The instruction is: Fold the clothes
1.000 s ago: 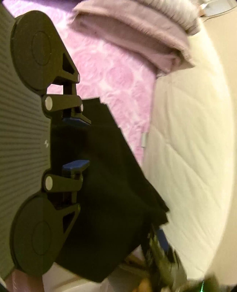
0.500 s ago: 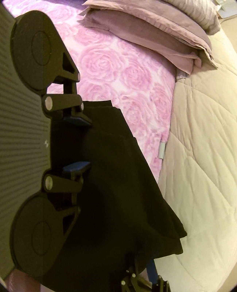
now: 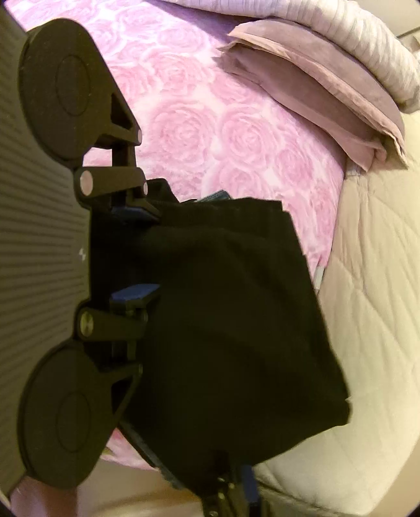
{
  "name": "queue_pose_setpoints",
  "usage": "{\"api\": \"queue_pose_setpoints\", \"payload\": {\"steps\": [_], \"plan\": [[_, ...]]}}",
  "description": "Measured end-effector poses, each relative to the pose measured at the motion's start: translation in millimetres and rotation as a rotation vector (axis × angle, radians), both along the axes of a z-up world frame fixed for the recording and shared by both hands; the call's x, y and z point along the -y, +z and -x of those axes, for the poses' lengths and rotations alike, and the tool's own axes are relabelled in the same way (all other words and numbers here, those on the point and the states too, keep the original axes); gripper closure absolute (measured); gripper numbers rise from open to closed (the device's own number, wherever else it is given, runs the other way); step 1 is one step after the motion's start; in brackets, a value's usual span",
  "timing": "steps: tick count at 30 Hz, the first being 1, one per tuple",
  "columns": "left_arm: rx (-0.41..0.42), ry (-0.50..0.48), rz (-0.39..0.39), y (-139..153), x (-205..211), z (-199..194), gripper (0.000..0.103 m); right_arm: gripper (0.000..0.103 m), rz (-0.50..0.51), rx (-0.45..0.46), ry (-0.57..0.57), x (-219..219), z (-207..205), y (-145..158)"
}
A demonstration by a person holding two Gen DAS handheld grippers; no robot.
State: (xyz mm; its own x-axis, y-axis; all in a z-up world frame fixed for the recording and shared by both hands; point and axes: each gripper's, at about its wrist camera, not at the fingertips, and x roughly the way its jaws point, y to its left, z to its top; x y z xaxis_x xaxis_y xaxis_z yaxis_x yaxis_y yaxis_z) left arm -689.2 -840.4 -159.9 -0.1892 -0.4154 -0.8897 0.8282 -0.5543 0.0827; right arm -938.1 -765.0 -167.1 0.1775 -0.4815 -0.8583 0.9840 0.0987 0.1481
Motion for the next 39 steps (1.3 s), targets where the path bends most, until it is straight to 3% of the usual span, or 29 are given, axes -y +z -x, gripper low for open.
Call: {"api": "queue_pose_setpoints", "payload": {"steps": [4,10,14,17,20,22,31,39], "plan": [[-0.021,0.043,0.027,22,-11,-8,0.063,0.044,0.012,-0.003,-0.048,-14,0,22],[-0.096,0.11,0.031,42,-79,-41,0.039,0.027,-0.022,0.009,-0.156,-82,-15,44],[-0.151,0.163,-0.003,49,-135,-66,0.027,0.023,-0.046,0.043,-0.243,-132,-38,59],[-0.223,0.204,-0.02,61,-169,-86,0.024,0.021,-0.043,0.07,-0.299,-165,-57,75],[-0.292,0.222,-0.03,80,-195,-106,0.02,0.02,-0.007,0.063,-0.286,-187,-76,95],[-0.294,0.183,-0.005,93,-210,-111,0.015,0.02,0.017,0.042,-0.282,-199,-88,108],[-0.286,0.108,0.11,133,-256,-124,0.008,0.019,0.092,-0.026,-0.294,-239,-130,152],[-0.323,0.146,0.166,154,-274,-120,0.005,0.019,0.12,-0.044,-0.296,-246,-135,166]]}}
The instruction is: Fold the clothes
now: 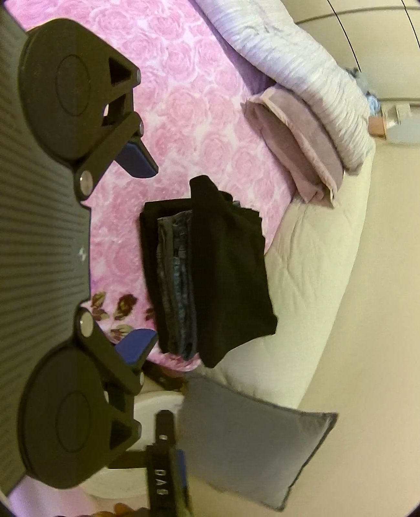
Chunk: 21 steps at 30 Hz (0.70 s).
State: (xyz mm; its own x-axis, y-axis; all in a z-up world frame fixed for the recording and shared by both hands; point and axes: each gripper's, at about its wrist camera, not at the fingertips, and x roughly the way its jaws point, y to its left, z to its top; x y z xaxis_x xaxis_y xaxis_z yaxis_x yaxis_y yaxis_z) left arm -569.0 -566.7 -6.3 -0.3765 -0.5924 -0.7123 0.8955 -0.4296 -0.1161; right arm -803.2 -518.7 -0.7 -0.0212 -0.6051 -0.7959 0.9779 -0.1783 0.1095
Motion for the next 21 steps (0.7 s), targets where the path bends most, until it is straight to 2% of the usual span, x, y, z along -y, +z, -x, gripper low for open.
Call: {"api": "queue_pose_setpoints", "payload": {"steps": [7,10,21], "plan": [[0.017,0.066,-0.038,4,-1,10,0.005,0.019,0.011,0.003,0.065,4,8,2],[0.011,0.086,-0.083,2,-1,18,0.005,0.019,0.013,0.029,0.066,2,17,3],[0.029,0.1,-0.101,-3,-10,43,0.006,0.019,0.01,0.053,0.077,-4,31,6]]}}
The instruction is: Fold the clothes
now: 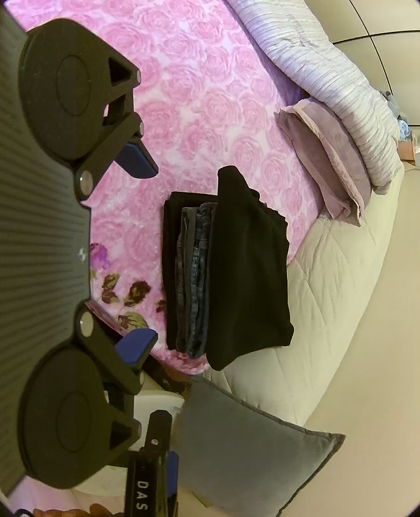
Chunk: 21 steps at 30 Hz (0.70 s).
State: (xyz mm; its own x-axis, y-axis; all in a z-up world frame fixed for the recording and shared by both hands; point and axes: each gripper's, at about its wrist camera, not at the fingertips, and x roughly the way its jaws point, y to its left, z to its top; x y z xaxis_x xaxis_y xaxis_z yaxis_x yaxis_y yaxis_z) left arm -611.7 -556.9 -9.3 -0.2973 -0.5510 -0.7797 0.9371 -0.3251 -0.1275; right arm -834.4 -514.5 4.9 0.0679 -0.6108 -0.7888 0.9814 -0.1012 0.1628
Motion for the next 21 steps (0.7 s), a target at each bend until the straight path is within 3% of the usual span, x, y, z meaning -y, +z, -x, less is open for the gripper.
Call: {"api": "queue_pose_setpoints", "payload": {"steps": [21], "plan": [[0.07,0.059,0.008,-2.8,2.9,5.1,0.005,0.019,-0.003,-0.006,0.043,3.1,-4.9,-1.6]]}}
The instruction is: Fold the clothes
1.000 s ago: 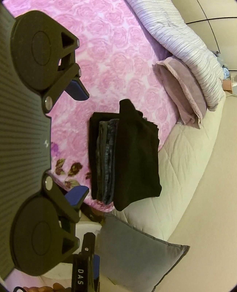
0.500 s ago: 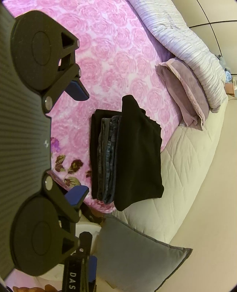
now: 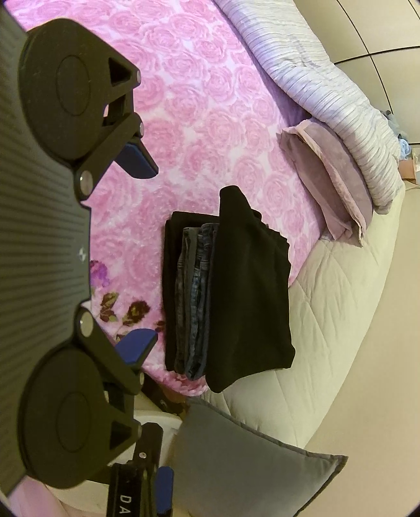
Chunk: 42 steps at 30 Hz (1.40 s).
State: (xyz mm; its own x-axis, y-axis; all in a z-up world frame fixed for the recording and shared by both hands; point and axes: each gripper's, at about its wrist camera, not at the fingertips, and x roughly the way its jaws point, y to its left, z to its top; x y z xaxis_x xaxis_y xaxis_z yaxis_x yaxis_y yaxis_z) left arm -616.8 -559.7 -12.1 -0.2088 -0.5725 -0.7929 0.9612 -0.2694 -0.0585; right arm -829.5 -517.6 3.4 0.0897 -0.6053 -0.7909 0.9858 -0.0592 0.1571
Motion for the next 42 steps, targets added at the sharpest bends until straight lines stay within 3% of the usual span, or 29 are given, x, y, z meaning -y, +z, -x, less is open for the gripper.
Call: {"api": "queue_pose_setpoints", "payload": {"steps": [42], "plan": [[0.075,0.001,0.005,-2,-6,20,0.007,0.019,-0.003,0.006,0.009,-4,6,-2]]}}
